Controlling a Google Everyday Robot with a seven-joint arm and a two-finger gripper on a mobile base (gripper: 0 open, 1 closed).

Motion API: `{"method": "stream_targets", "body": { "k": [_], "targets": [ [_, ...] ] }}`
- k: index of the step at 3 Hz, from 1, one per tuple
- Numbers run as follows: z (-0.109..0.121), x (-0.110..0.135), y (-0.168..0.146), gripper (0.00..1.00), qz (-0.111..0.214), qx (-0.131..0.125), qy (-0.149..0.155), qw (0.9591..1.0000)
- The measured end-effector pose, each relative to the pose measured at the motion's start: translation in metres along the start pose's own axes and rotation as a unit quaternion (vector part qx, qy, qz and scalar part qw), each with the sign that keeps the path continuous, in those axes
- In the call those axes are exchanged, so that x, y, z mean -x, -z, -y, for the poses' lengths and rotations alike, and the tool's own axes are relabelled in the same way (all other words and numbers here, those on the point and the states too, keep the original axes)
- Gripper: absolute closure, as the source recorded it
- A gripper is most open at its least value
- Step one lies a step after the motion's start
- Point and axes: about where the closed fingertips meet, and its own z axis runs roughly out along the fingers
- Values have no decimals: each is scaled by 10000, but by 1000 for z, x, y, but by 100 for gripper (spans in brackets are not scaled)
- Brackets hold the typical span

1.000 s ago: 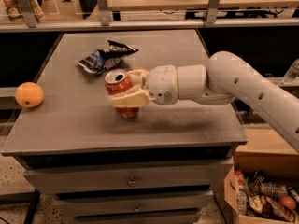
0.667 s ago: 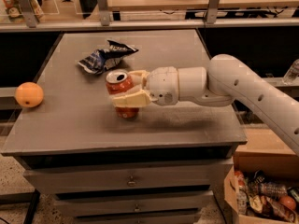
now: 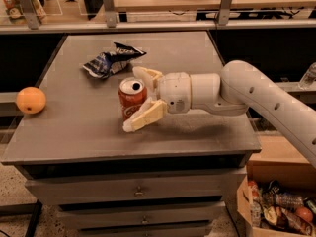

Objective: Place coke can upright

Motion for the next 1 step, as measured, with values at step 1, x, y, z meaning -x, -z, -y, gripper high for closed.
{"method": "stream_targets", "body": {
  "k": [1],
  "targets": [
    [0,0,0,0,0,1,0,10000]
  ]
}}
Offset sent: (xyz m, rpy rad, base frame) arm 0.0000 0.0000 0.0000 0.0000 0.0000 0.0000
